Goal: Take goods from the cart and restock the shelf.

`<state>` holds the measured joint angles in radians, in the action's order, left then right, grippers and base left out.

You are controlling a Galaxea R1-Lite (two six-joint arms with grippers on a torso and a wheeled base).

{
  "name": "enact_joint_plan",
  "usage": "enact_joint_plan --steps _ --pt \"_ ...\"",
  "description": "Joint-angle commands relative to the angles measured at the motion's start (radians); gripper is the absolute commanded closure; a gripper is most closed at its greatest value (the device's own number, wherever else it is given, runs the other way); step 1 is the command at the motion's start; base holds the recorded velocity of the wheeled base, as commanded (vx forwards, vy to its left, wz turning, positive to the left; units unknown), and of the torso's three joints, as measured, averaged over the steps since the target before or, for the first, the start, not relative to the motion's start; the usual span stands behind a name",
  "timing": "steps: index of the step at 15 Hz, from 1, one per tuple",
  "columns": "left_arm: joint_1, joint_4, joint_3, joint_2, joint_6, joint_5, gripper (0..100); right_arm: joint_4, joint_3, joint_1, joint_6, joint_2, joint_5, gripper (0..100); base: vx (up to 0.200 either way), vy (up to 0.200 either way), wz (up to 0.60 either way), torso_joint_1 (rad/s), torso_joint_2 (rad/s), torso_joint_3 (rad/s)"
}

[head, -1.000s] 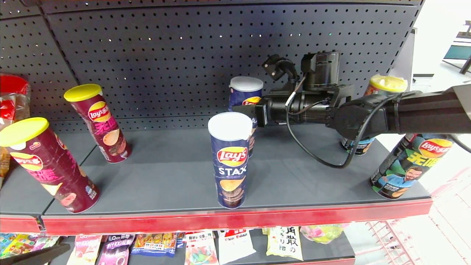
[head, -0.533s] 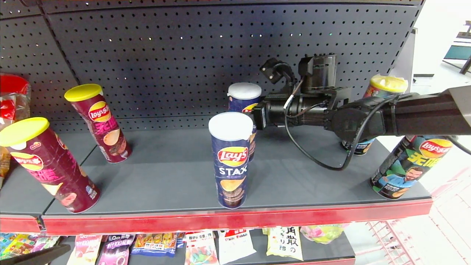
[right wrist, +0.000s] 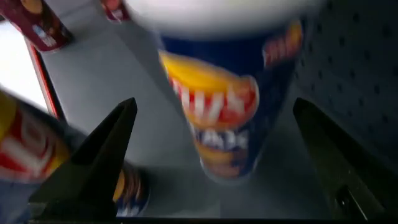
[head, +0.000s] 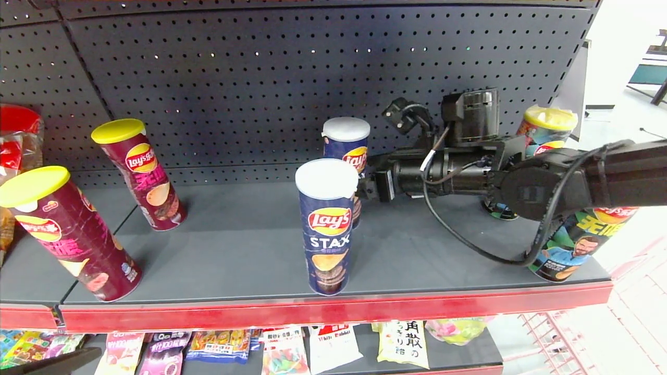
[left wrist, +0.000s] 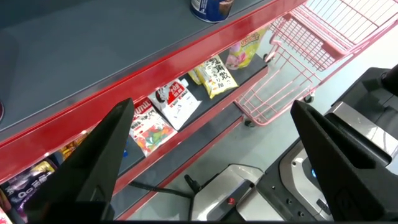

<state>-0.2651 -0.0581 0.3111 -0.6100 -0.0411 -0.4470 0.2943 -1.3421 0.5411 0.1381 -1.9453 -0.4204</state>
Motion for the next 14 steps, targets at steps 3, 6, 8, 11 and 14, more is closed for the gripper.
enact_joint_plan --steps 3,6,8,11,14 --pt "0.0 0.004 0.006 -0.047 -0.002 0.005 0 0.0 0.175 -0.003 0.002 0.155 0.065 0 0.0 0.0 0.0 0.0 0.0 0.0" --pt "0.0 0.007 0.017 -0.128 -0.002 0.056 0 0.0 0.342 -0.001 0.002 0.31 0.131 0 0.0 0.0 0.0 0.0 0.0 0.0" --pt "0.0 0.044 0.023 -0.198 -0.002 0.082 0 0.0 0.452 -0.001 0.0 0.425 0.135 0 0.0 0.0 0.0 0.0 0.0 0.0" --pt "0.0 0.159 0.023 -0.355 -0.045 0.134 0 0.0 0.669 0.002 0.008 0.628 0.134 0 0.0 0.0 0.0 0.0 0.0 0.0" --pt "-0.002 0.242 0.039 -0.456 -0.077 0.133 0 -0.001 0.831 0.022 0.005 0.838 0.137 0 0.0 0.0 0.0 0.0 0.0 0.0"
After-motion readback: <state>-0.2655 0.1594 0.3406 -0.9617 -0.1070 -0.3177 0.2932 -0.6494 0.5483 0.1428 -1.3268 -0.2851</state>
